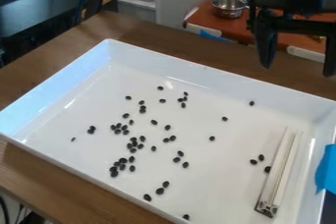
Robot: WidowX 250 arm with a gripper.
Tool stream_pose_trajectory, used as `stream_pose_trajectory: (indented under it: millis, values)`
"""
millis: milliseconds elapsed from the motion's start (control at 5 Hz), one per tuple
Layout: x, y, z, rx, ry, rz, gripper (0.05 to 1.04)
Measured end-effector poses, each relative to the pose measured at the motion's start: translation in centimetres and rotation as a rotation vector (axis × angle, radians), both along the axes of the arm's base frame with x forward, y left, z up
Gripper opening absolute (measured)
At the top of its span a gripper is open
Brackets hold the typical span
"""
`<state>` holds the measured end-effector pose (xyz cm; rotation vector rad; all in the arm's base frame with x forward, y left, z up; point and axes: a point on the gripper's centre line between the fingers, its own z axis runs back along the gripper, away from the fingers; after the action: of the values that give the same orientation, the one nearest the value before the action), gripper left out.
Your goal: Sweep into pile
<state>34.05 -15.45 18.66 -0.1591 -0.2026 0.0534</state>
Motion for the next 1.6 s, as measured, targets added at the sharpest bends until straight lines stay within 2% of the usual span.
stream_pose_trajectory:
  millis: [200, 400, 600, 800, 1200, 1600]
  values:
    - [-0.2, 0.2, -1.9, 0.022, 0.048, 0.008, 0.999]
    - [0.3, 0.9, -3.4, 0.05, 0.02, 0.076, 0.999]
    - [1.2, 1.8, -5.7, 0.07, 0.071, 0.122, 0.999]
    - [1.9, 1.8, -5.9, 0.077, 0.027, 0.121, 0.999]
    - [0.2, 1.3, -9.3, 0.123, 0.03, 0.074, 0.999]
    - [-0.9, -0.3, -10.5, 0.121, 0.02, 0.06, 0.999]
